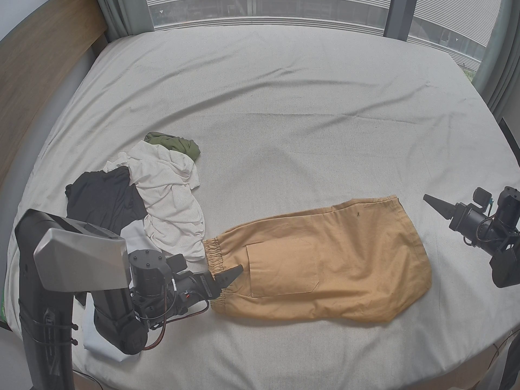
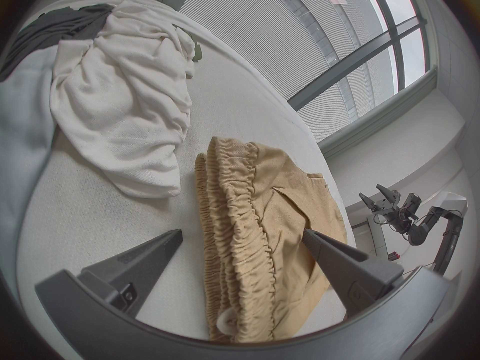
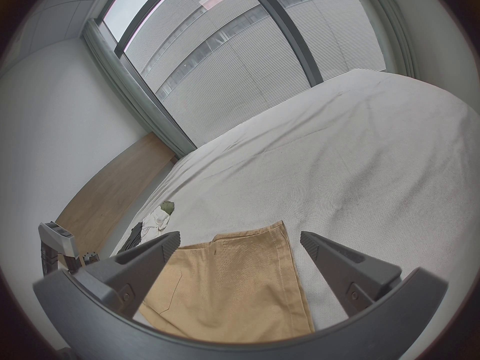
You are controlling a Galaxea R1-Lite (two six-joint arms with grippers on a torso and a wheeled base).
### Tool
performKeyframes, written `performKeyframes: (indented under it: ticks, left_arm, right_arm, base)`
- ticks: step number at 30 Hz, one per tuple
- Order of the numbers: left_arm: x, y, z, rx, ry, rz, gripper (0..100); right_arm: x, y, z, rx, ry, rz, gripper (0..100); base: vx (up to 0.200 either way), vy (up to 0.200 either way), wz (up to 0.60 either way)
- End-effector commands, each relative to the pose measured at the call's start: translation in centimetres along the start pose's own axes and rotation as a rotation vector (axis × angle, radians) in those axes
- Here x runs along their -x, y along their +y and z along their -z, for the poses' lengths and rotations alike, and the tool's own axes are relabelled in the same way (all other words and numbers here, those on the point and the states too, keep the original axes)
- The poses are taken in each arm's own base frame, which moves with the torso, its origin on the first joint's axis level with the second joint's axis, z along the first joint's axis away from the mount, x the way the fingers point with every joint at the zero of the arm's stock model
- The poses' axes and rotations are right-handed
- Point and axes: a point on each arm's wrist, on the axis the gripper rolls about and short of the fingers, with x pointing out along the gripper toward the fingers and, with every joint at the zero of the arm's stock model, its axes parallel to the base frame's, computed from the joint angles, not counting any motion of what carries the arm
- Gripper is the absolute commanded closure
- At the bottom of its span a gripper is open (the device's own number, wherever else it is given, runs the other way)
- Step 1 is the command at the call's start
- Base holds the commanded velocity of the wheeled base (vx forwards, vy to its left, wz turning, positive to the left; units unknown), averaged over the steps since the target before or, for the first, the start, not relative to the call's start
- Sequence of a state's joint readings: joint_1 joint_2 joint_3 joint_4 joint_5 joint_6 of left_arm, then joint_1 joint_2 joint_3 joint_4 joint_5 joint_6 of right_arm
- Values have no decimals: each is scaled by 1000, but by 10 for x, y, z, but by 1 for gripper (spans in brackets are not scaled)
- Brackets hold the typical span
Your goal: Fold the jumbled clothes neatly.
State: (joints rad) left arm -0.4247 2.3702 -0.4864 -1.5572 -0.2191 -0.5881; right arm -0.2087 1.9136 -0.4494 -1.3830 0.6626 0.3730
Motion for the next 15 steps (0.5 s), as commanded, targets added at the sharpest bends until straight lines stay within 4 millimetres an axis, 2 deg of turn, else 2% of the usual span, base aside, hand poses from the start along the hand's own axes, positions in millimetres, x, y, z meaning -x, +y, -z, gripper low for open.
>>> performKeyframes:
  ticks: [1,11,15]
  left_arm:
    - [-8,-1,5,27,12,10,0]
    - [-23,-18,0,97,-21,83,0]
    - [-26,-16,2,113,-16,81,0]
  right_arm:
    - [0,1,0,1,0,-2,0]
    - [0,1,0,2,-2,-2,0]
    - [0,1,0,2,-2,-2,0]
  base:
    - [0,0,0]
    - [0,0,0]
    - [0,0,0]
